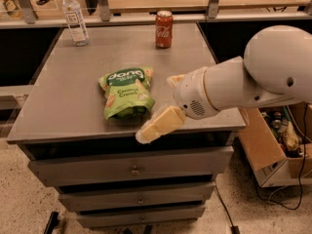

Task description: Move green rice chip bag near blue plastic bottle

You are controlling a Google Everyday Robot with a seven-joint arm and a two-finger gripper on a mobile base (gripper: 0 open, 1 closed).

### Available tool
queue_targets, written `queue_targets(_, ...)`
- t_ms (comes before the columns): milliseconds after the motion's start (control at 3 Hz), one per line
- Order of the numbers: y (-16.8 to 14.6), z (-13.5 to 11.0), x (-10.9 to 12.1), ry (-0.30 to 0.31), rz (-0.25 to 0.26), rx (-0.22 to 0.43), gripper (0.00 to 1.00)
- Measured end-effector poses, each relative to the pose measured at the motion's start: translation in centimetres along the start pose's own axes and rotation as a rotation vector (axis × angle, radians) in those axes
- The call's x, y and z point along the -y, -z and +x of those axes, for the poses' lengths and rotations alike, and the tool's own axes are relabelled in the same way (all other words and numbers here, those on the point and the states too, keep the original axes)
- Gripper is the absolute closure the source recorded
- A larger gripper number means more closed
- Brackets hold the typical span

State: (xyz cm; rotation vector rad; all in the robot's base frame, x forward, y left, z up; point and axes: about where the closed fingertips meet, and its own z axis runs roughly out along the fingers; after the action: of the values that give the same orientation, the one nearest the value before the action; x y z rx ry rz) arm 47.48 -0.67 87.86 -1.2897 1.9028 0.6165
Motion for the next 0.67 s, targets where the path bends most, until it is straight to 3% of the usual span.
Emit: queue_targets(667, -2.6, -1.2, 1.3, 0.043, -0.074, 0.027, 0.00)
